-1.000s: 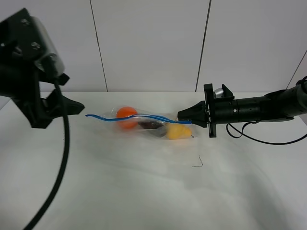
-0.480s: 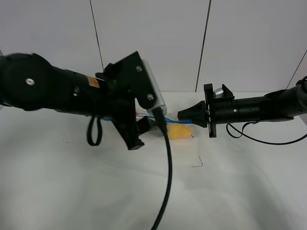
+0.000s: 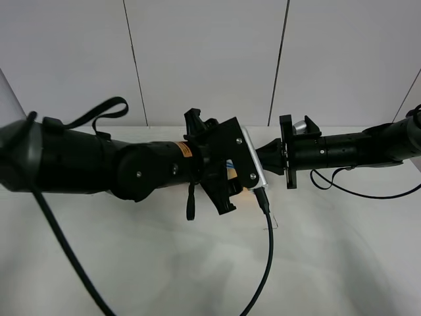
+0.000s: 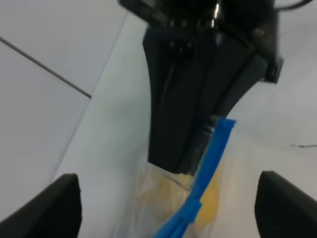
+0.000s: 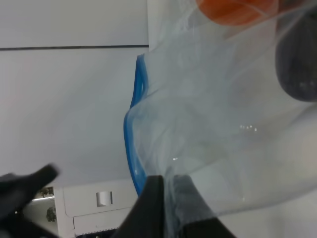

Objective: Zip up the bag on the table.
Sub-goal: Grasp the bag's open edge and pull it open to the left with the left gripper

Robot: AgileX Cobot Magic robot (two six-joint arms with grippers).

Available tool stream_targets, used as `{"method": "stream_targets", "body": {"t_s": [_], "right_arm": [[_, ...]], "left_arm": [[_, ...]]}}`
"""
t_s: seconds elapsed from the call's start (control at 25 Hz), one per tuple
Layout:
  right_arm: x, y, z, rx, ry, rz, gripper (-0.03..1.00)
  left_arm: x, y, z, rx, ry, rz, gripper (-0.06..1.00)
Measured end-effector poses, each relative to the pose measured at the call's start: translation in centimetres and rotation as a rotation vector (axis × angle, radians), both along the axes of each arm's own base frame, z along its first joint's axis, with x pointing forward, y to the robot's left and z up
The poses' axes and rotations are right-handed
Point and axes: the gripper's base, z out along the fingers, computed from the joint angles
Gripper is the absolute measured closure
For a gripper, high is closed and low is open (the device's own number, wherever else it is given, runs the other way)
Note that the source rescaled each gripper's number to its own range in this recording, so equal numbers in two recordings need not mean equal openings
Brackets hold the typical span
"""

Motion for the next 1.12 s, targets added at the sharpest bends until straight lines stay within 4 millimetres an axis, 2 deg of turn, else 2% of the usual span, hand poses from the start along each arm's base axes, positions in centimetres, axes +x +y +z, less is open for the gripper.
{"method": "stream_targets", "body": {"t_s": [0.28, 0.36, 0.6, 0.72, 0.92, 1.12], "right_arm": [[0.0, 0.0, 0.0, 0.0, 0.0, 0.0, 0.97], [0.0, 0.0, 0.0, 0.0, 0.0, 0.0, 0.97], [0.0, 0.0, 0.0, -0.001, 0.001, 0.001, 0.97], [-0.1, 0.0, 0.0, -0.005, 0.001, 0.006, 0.97], [-0.1, 0.0, -0.1, -0.009, 0.001, 0.01, 0.97], [-0.1, 0.0, -0.1, -0.01, 0.001, 0.011, 0.97]], "left_arm": [[-0.1, -1.4, -2.7, 0.043, -0.036, -0.026, 0.01], [0.0, -1.5, -3.1, 0.042, -0.053, -0.025, 0.09], [0.1, -1.5, -3.3, 0.034, -0.069, -0.016, 0.43], [0.1, -1.4, -3.2, 0.04, -0.083, -0.017, 0.54], [0.2, -1.4, -3.2, 0.07, -0.113, -0.029, 0.63], [0.2, -1.4, -3.2, 0.066, -0.112, -0.017, 0.64]]}}
